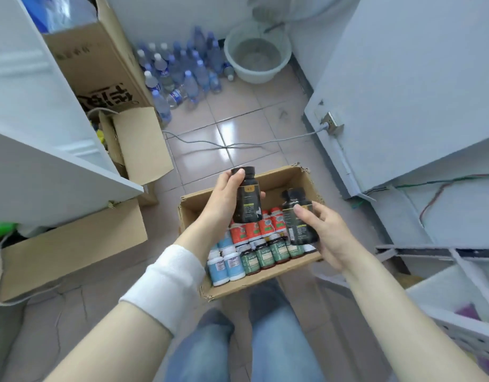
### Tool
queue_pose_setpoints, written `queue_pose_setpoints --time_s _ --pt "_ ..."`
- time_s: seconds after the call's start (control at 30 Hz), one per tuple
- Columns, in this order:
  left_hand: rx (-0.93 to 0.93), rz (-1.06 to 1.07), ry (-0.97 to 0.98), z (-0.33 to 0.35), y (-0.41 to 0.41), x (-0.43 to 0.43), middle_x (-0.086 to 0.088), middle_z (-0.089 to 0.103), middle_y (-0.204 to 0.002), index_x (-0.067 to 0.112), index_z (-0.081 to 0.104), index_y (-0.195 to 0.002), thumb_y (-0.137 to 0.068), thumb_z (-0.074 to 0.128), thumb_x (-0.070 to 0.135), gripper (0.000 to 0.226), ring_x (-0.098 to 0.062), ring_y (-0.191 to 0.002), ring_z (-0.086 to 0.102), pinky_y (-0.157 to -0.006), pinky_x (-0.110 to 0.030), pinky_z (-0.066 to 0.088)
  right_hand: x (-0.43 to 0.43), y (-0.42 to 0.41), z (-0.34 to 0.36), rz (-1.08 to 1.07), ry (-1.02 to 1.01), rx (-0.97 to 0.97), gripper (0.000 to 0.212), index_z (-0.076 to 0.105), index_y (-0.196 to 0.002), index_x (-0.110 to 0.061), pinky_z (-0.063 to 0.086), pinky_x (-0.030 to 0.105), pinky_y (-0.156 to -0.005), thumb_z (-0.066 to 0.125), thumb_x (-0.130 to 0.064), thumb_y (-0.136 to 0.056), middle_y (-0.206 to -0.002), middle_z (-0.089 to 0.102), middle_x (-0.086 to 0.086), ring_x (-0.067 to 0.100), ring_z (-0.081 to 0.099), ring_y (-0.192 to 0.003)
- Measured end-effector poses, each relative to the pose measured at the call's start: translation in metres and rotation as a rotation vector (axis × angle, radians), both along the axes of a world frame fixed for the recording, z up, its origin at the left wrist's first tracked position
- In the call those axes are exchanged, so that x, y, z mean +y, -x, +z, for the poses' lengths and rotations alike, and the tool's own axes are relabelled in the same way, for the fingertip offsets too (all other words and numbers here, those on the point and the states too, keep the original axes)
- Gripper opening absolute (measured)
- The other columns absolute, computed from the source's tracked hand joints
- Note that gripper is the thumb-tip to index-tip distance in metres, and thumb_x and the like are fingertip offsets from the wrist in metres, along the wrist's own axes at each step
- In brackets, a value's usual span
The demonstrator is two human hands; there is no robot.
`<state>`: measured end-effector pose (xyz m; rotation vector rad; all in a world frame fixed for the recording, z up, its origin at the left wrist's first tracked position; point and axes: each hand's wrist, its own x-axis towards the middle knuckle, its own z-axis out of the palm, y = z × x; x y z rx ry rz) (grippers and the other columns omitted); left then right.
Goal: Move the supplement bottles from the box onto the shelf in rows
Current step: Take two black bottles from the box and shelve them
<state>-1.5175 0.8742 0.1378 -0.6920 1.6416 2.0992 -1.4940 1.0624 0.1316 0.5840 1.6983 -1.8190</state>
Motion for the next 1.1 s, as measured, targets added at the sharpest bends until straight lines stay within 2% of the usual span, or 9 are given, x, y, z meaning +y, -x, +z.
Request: queue_pose_setpoints --time_s 0.07,0.13,0.2,0.33,0.53,0.7,0.83,0.97,1.1 --pt "0.039 -0.038 -0.016 0.02 -0.006 0.003 -0.004 0.068 -0.091 0.011 0.043 -0.114 -0.1 0.035 0.033 0.026 -0.013 -0.068 0.07 -0.059 -0.03 0.056 -0.006 -0.02 0.017 -0.097 0.109 -0.039 0.045 0.059 -0.113 -0.009 0.056 0.031 -0.072 0.064 -0.033 -0.075 -0.104 0.069 0.012 0.019 0.067 -0.085" --pt "0.074 -0.12 -0.057 0.053 -0.027 0.005 -0.003 0.07 -0.089 0.007 0.045 -0.117 -0.1 0.036 0.033 0.032 -0.011 -0.063 0.069 -0.054 -0.026 0.056 -0.015 -0.061 0.046 -0.253 0.192 -0.033 0.054 0.057 -0.118 -0.008 0.057 0.032 -0.071 0.061 -0.037 -0.072 -0.109 0.068 0.015 0.021 0.066 -0.086" --pt "0.116 -0.207 -0.099 0.08 -0.048 0.013 -0.007 0.069 -0.091 0.007 0.047 -0.115 -0.099 0.038 0.032 0.031 -0.016 -0.064 0.067 -0.052 -0.026 0.054 -0.018 -0.102 0.072 -0.378 0.27 -0.007 0.053 0.057 -0.118 -0.007 0.057 0.035 -0.072 0.058 -0.037 -0.074 -0.111 0.067 0.017 0.024 0.066 -0.087" --pt "0.147 -0.373 -0.205 0.134 -0.088 0.05 -0.009 0.068 -0.084 0.001 0.047 -0.121 -0.098 0.04 0.032 0.039 -0.018 -0.058 0.066 -0.049 -0.027 0.052 -0.006 -0.169 0.126 -0.514 0.333 0.1 0.052 0.057 -0.116 -0.006 0.059 0.036 -0.066 0.054 -0.037 -0.075 -0.094 0.072 0.01 0.022 0.069 -0.073" --pt "0.312 -0.652 -0.268 0.214 -0.163 0.121 -0.004 0.069 -0.082 0.004 0.053 -0.116 -0.096 0.044 0.038 0.041 -0.013 -0.059 0.066 -0.053 -0.028 0.056 0.041 -0.263 0.201 -0.649 0.197 0.333 0.039 0.061 -0.107 -0.009 0.059 0.033 -0.069 0.056 -0.028 -0.073 -0.09 0.069 0.01 0.021 0.069 -0.077" --pt "0.46 -0.808 -0.287 0.267 -0.242 0.193 0.001 0.07 -0.086 0.013 0.059 -0.101 -0.092 0.049 0.039 0.029 -0.011 -0.065 0.067 -0.051 -0.029 0.055 0.097 -0.359 0.245 -0.729 0.049 0.481 0.047 0.062 -0.106 -0.01 0.057 0.033 -0.078 0.081 -0.02 -0.064 -0.096 0.071 0.006 0.02 0.069 -0.088" --pt "0.563 -0.872 -0.336 0.305 -0.327 0.272 0.005 0.072 -0.077 0.014 0.061 -0.096 -0.093 0.051 0.033 0.022 -0.011 -0.06 0.067 -0.051 -0.025 0.055 0.16 -0.454 0.279 -0.822 -0.06 0.621 0.078 0.065 -0.104 -0.012 0.057 0.029 -0.073 0.09 -0.047 -0.038 -0.103 0.069 0.008 0.022 0.066 -0.094" --pt "0.647 -0.976 -0.39 0.345 -0.42 0.355 0.003 0.072 -0.072 0.016 0.062 -0.093 -0.093 0.051 0.033 0.02 -0.013 -0.06 0.066 -0.055 -0.026 0.056 0.227 -0.557 0.316 -0.905 -0.123 0.732 0.081 0.065 -0.104 -0.013 0.056 0.027 -0.067 0.09 -0.048 -0.036 -0.1 0.07 0.007 0.022 0.068 -0.092" --pt "0.739 -1.083 -0.417 0.379 -0.493 0.423 0.005 0.072 -0.075 0.019 0.064 -0.091 -0.091 0.052 0.038 0.022 -0.013 -0.062 0.067 -0.063 -0.031 0.056 0.284 -0.634 0.346 -0.966 -0.199 0.823 0.068 0.069 -0.098 -0.019 0.057 0.03 -0.073 0.089 -0.047 -0.039 -0.097 0.07 0.005 0.02 0.067 -0.094"
